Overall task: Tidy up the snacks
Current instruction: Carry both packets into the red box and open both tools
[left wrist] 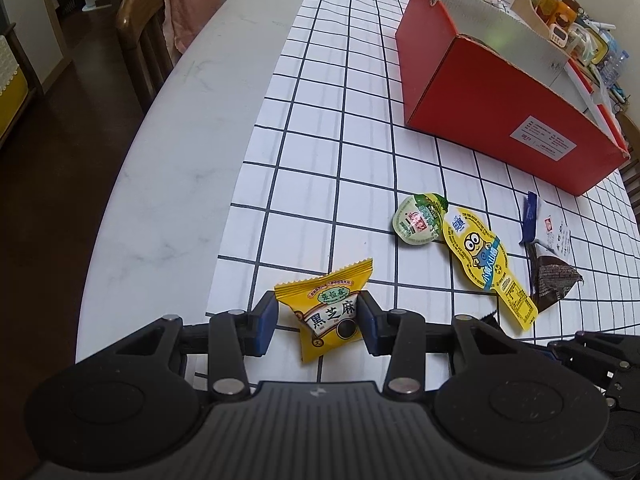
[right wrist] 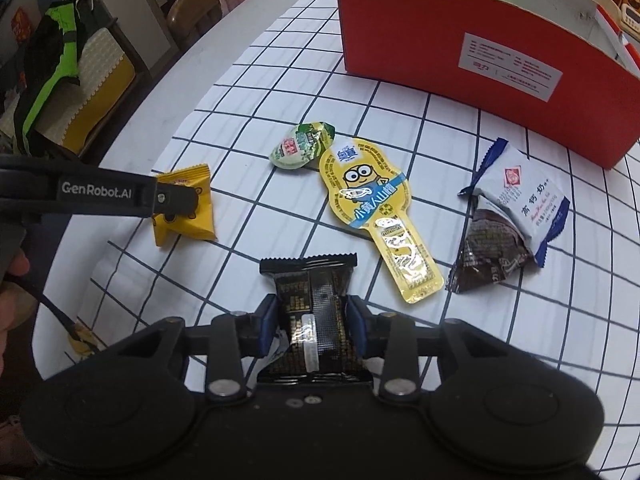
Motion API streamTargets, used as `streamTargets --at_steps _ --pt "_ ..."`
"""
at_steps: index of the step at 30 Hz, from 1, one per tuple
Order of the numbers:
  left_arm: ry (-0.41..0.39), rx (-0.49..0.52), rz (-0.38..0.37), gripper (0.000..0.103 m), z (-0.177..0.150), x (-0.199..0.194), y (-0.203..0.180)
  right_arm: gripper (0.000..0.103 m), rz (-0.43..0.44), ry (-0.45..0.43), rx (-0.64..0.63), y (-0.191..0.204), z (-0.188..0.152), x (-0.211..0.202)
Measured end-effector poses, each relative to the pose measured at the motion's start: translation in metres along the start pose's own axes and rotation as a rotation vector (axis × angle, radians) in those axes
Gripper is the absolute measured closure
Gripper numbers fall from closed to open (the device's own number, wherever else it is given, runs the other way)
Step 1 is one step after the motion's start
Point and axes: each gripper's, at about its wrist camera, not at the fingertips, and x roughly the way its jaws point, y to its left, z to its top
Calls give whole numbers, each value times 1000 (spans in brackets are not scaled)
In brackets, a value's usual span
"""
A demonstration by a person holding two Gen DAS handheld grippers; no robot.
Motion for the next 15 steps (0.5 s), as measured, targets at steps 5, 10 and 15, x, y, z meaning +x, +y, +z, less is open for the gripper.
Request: streamTargets --at_steps 5,10,15 --pt "-9 16 1 61 -2 -2 -2 68 -16 -25 -75 9 -2 -5" --pt "-19 28 -17 62 -1 -8 -6 72 -1 -79 -82 6 0 -23" --pt "-33 46 -53 62 6 -20 -16 72 12 -124 -26 -13 6 -43"
